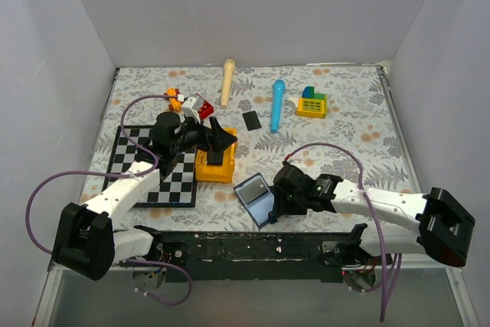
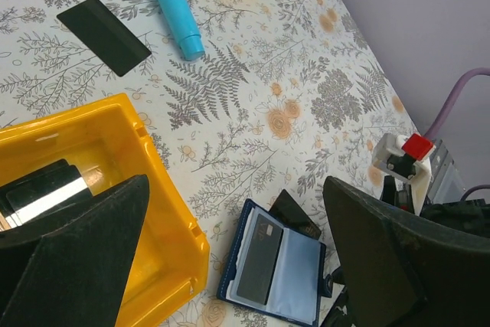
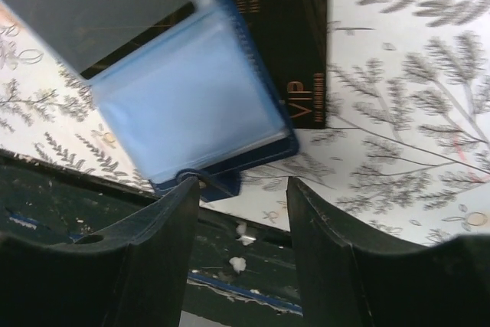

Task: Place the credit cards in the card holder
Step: Move the credit card to the corner of the board, then move the card holder to the center of the board.

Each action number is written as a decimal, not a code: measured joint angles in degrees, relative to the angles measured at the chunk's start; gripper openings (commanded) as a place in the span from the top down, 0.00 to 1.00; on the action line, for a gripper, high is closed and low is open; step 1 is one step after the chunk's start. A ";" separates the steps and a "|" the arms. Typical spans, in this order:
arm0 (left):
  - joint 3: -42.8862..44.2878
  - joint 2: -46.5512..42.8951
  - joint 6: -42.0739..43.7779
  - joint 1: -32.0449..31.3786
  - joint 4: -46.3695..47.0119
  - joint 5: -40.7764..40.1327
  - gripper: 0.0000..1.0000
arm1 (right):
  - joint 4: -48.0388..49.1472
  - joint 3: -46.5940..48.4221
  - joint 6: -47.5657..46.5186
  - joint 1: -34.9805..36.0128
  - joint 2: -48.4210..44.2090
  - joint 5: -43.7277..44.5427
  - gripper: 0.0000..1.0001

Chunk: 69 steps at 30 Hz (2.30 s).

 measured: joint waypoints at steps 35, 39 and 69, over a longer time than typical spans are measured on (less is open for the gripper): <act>-1.81 0.85 -0.57 -3.17 0.83 6.82 0.02 | -3.48 8.81 0.63 9.03 11.30 6.43 0.49; -4.22 -3.54 -1.92 -3.17 0.48 5.40 0.02 | -2.32 6.03 0.09 9.01 5.90 6.60 0.51; -8.70 12.83 -4.35 -27.23 3.41 4.42 0.02 | 13.86 0.87 -8.04 -12.68 7.34 -2.32 0.97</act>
